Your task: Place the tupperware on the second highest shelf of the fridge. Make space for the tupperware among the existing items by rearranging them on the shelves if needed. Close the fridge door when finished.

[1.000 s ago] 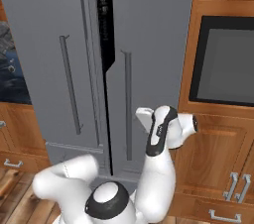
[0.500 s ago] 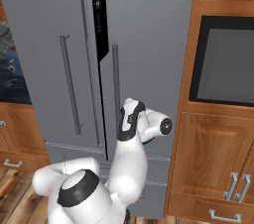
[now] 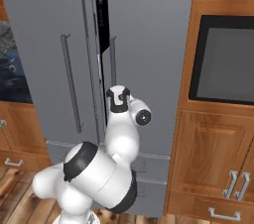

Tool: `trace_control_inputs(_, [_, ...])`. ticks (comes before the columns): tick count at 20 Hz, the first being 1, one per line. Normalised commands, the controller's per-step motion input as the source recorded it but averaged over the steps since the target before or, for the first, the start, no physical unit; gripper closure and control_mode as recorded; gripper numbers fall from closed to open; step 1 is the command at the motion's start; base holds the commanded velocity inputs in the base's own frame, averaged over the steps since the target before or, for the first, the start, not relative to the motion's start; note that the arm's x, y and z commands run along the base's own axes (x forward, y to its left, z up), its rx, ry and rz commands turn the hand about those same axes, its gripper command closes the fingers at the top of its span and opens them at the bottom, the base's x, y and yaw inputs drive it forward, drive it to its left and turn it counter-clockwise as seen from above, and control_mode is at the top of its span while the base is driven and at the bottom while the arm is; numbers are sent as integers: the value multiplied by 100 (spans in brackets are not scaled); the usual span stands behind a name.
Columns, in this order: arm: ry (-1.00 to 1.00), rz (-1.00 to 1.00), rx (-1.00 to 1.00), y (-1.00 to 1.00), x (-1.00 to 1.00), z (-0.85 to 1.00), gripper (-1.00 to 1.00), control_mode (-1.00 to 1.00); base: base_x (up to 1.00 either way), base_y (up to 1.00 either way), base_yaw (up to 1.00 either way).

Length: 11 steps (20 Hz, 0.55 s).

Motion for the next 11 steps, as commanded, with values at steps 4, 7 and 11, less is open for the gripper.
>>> trace_control_inputs(4, [0, -30, 0, 2, 73, 16, -100, -100, 0, 0, 0])
trace_control_inputs(7, [0, -18, 0, 0, 30, 6, -100, -100, 0, 0, 0])
trace_control_inputs(11, [0, 0, 0, 0, 0, 0, -100, -100, 0, 0, 0])
